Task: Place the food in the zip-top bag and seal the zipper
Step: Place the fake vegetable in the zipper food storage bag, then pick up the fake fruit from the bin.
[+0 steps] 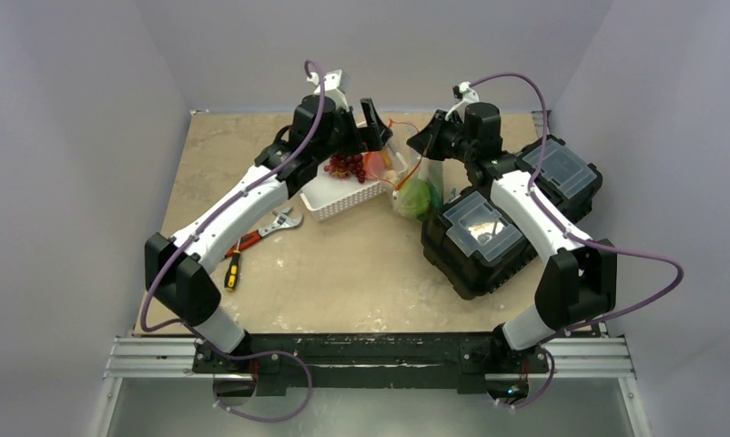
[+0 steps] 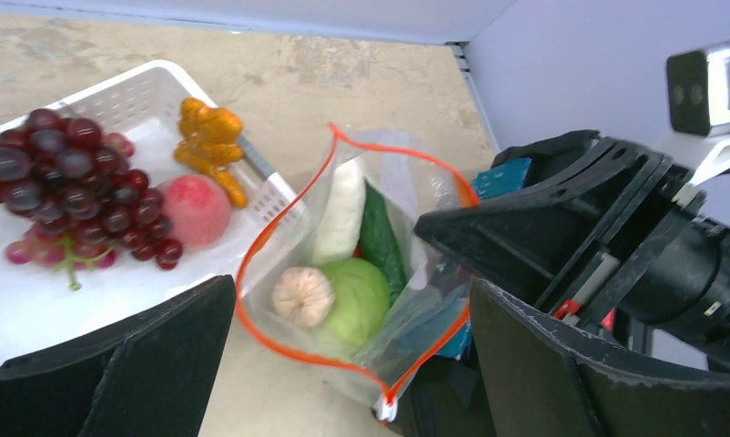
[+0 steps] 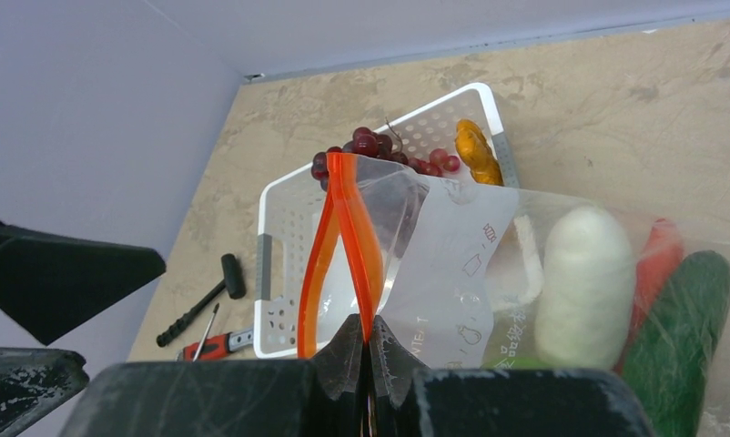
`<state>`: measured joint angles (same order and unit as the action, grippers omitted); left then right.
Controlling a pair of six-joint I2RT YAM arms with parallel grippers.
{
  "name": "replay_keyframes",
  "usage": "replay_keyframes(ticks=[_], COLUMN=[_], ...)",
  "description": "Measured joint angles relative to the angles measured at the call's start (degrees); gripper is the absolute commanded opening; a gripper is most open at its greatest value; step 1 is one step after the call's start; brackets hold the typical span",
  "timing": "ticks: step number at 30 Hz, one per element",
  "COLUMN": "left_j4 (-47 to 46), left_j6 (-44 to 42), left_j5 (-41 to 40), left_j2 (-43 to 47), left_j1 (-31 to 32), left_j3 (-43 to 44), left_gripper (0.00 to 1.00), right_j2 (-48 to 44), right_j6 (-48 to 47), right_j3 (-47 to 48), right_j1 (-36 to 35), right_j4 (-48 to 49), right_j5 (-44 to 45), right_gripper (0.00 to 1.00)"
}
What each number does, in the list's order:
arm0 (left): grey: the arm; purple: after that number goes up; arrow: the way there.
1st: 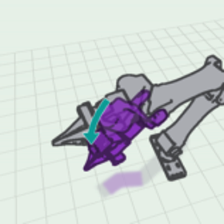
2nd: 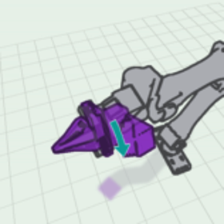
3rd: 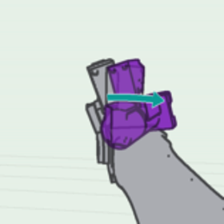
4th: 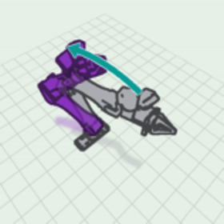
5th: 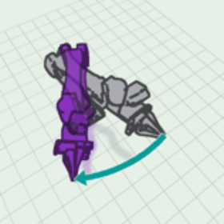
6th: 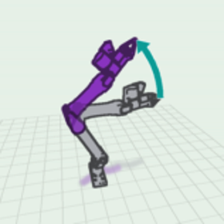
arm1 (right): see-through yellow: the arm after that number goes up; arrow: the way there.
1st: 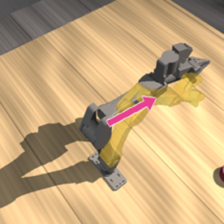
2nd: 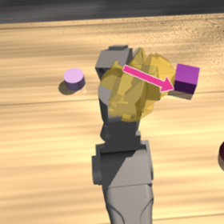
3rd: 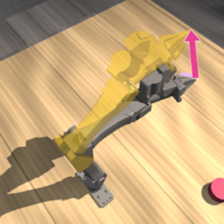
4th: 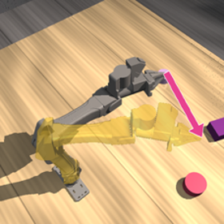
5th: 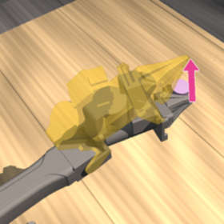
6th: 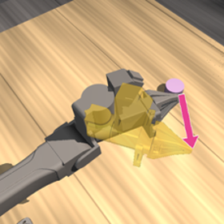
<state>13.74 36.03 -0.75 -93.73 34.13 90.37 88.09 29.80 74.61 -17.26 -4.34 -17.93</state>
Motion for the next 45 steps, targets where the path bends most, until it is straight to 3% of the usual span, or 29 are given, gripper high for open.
replay_keyframes(ticks=[6, 16, 23, 31, 45], left_j4=[1.9, 5.1, 5.2, 4.6, -0.3], left_j6=[-2.2, -3.4, -0.6, 1.1, 4.0], left_j5=[-4.8, -11.0, -9.7, -7.6, -3.3], left_j2=[4.5, 0.0, -7.8, -17.7, -27.0], left_j1=[-1.2, -3.4, -7.5, -12.4, -13.8], left_j3=[-6.4, -7.8, -6.2, 1.3, 5.9], left_gripper=[1.0, 0.97, 0.96, 0.96, 0.86], right_j2=[0.0, -0.1, -0.1, 0.0, 0.8], right_j6=[-0.4, -2.4, -2.8, -2.9, -2.9], right_j3=[0.1, 2.3, 2.6, 2.9, 3.2], right_j1=[-0.1, -0.3, -0.3, -0.3, -0.3], right_j4=[-1.9, -5.7, -6.8, -6.9, -6.9], right_j5=[3.0, 10.5, 12.5, 12.2, 10.8], right_gripper=[0.0, 0.0, 0.0, 0.0, 0.0])
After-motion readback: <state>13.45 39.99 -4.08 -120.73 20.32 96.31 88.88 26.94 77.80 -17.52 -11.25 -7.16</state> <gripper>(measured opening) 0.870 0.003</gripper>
